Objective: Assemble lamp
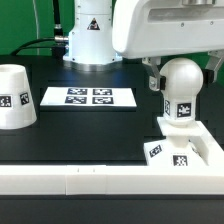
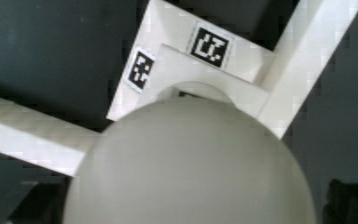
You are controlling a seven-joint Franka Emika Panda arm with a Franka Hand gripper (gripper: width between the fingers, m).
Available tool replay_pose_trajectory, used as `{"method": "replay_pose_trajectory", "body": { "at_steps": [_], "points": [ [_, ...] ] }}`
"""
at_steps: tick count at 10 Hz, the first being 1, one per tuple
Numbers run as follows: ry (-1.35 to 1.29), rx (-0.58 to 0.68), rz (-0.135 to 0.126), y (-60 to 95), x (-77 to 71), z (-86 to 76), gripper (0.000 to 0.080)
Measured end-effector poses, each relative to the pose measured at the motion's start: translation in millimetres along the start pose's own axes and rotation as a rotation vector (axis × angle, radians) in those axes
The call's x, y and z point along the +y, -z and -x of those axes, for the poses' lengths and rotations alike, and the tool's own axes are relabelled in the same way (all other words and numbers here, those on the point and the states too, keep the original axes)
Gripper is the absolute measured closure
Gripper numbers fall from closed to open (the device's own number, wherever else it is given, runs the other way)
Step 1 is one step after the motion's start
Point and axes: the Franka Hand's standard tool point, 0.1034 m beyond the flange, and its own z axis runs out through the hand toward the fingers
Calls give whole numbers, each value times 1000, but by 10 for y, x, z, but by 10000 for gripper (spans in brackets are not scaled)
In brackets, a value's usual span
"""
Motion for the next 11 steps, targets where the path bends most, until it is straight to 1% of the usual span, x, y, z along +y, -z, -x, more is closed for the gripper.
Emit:
{"method": "replay_pose_trajectory", "body": {
  "at_steps": [1, 2, 3, 7, 9, 11],
  "points": [
    [0, 0, 0, 0, 7, 1, 127],
    [0, 1, 0, 2, 3, -2, 127],
    [0, 1, 0, 1, 4, -2, 223],
    [-20, 1, 0, 1, 3, -2, 222],
    [-138, 1, -3, 1, -7, -4, 222],
    [-371, 2, -14, 2, 1, -3, 222]
  ]
}}
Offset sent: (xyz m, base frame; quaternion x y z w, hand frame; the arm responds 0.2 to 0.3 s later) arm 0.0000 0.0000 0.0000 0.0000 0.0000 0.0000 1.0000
